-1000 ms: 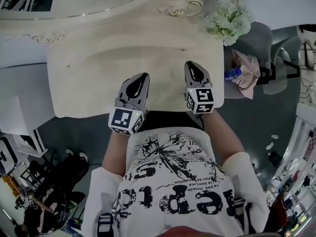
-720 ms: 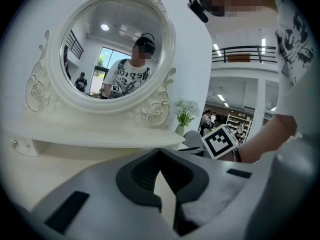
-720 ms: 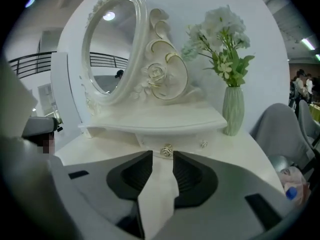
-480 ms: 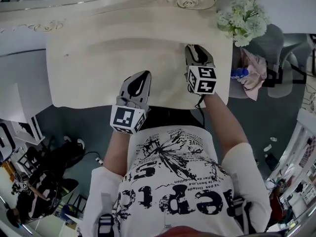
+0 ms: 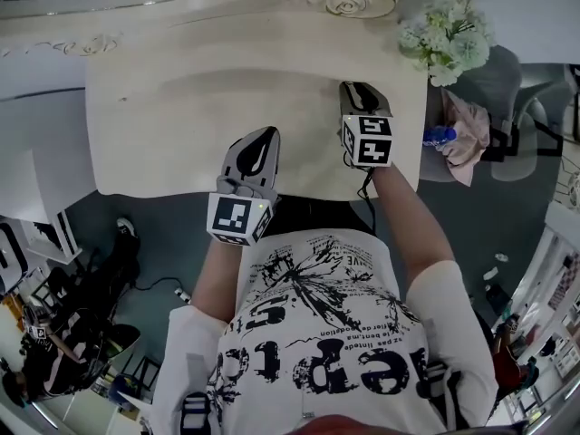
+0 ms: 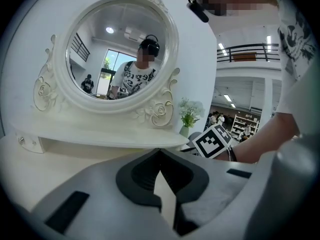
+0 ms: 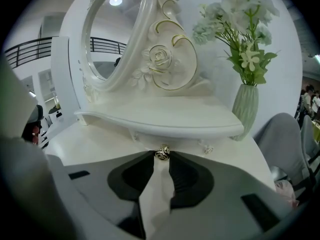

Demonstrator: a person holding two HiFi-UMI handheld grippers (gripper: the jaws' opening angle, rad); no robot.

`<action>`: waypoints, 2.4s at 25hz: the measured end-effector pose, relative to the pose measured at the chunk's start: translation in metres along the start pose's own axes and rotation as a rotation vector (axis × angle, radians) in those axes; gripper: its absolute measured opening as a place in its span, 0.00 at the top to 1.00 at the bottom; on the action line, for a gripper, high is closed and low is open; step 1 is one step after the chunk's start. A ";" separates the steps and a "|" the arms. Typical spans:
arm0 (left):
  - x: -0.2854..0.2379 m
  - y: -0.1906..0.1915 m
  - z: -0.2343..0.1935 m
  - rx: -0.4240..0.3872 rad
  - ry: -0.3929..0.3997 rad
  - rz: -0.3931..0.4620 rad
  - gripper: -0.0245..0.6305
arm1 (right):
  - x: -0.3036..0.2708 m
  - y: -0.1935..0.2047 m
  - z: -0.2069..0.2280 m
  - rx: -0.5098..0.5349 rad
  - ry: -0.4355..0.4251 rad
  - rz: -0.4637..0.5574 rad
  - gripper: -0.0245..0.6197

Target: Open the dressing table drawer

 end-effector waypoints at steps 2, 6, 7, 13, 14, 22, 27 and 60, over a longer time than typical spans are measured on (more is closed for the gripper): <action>0.000 0.001 0.001 -0.009 0.008 -0.007 0.94 | 0.000 0.000 -0.001 0.002 0.001 0.001 0.80; 0.001 0.002 0.000 -0.011 -0.005 -0.013 0.94 | 0.004 0.002 -0.004 0.013 0.000 0.008 0.80; 0.002 0.003 0.000 -0.009 -0.006 -0.014 0.94 | 0.005 0.003 -0.005 0.016 0.001 0.011 0.80; 0.005 0.007 0.001 -0.012 0.013 -0.028 0.94 | 0.016 0.010 -0.010 0.017 -0.004 0.017 0.80; 0.005 0.007 0.001 -0.013 0.016 -0.029 0.94 | 0.018 0.012 -0.011 0.017 -0.006 0.014 0.80; 0.001 0.002 0.011 -0.027 0.049 -0.030 0.94 | 0.034 0.026 -0.018 0.002 -0.017 -0.004 0.80; 0.002 0.002 0.014 -0.034 0.062 -0.034 0.94 | 0.043 0.031 -0.021 -0.005 -0.028 -0.008 0.80; 0.008 -0.055 0.030 -0.122 0.077 0.061 0.94 | 0.125 -0.054 -0.030 -0.080 -0.066 0.195 0.91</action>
Point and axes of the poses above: the fingertips, and each gripper's own axes: x backward along the fingers, z to its right, y out of its underside, the point moved 2 cm from there along x, backward along the fingers, and after that the axes turned 9 degrees about z, right-handed, at the moved point
